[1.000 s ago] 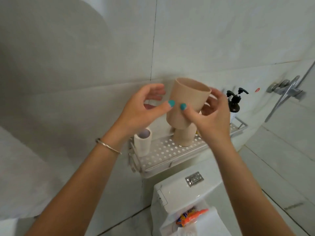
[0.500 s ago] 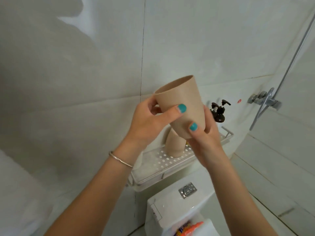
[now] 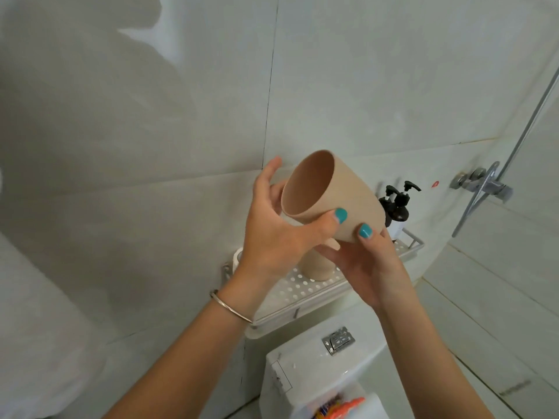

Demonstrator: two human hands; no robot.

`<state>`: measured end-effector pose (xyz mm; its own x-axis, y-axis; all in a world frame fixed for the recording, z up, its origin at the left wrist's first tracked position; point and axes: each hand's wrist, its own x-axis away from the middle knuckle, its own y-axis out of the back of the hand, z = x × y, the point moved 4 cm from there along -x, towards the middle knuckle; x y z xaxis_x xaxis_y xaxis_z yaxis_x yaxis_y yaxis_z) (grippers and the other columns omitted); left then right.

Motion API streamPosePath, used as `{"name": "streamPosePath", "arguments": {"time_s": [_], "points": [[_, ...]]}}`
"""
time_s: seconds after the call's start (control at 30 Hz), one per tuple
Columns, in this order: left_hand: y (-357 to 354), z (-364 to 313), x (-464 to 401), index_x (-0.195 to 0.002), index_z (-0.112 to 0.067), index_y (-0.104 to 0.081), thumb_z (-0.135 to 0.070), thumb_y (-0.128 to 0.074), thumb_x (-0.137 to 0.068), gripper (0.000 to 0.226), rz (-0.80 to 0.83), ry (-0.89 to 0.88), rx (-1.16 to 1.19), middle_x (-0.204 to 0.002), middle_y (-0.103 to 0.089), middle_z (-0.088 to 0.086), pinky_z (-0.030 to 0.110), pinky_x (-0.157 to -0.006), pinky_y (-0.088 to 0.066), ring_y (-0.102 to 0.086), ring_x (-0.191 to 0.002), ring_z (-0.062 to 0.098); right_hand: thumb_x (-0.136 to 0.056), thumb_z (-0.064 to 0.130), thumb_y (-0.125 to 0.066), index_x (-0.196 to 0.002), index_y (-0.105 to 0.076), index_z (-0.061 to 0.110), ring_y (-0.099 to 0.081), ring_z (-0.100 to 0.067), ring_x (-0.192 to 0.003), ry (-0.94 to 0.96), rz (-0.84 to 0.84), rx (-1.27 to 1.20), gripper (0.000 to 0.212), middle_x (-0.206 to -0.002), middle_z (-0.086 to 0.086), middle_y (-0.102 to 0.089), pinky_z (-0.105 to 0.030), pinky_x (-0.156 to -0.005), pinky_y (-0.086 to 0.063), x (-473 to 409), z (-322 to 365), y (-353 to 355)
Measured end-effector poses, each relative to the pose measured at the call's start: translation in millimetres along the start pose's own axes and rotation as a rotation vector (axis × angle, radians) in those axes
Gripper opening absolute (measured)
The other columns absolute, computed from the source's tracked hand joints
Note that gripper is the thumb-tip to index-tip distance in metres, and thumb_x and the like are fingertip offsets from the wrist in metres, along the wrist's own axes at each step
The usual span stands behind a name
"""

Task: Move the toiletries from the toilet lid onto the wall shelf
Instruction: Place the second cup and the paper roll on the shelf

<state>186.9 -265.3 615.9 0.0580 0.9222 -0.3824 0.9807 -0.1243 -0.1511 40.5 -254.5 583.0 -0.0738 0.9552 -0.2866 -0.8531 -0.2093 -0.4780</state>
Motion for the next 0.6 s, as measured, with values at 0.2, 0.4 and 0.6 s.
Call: {"name": "streamPosePath", "arguments": {"time_s": [0.2, 0.4, 0.6], "points": [[1.8, 10.9, 7.9, -0.148, -0.04, -0.012, -0.046, -0.079, -0.044, 0.124, 0.061, 0.051, -0.111, -0.125, -0.056, -0.01, -0.003, -0.085, -0.033, -0.048, -0.119, -0.009, -0.058, 0.032, -0.091, -0.138, -0.04, 0.008, -0.06, -0.029, -0.106, 0.033, -0.035, -0.106, 0.097, -0.12, -0.016, -0.054, -0.042, -0.085, -0.056, -3.3, 5.1, -6.6], [15.5, -10.0, 0.2, -0.144, -0.045, -0.014, -0.052, -0.078, -0.048, 0.115, 0.167, -0.081, -0.399, -0.115, -0.057, -0.015, 0.012, -0.092, -0.039, -0.051, -0.115, -0.002, -0.053, 0.033, -0.094, -0.143, -0.034, 0.011, -0.054, -0.036, -0.118, 0.032, -0.065, 0.063, 0.111, -0.128, -0.018, -0.052, -0.052, -0.091, -0.052, -8.4, 16.5, -2.4], [11.1, 3.8, 5.6, -0.142, -0.042, -0.021, -0.049, -0.079, -0.049, 0.11, 0.189, 0.032, -0.431, -0.113, -0.058, -0.014, 0.018, -0.088, -0.047, -0.056, -0.105, -0.004, -0.047, 0.038, -0.096, -0.139, -0.041, 0.009, -0.064, -0.035, -0.109, 0.03, -0.153, 0.141, 0.111, -0.112, -0.014, -0.068, -0.044, -0.081, -0.057, -6.0, 10.5, -6.0]]}}
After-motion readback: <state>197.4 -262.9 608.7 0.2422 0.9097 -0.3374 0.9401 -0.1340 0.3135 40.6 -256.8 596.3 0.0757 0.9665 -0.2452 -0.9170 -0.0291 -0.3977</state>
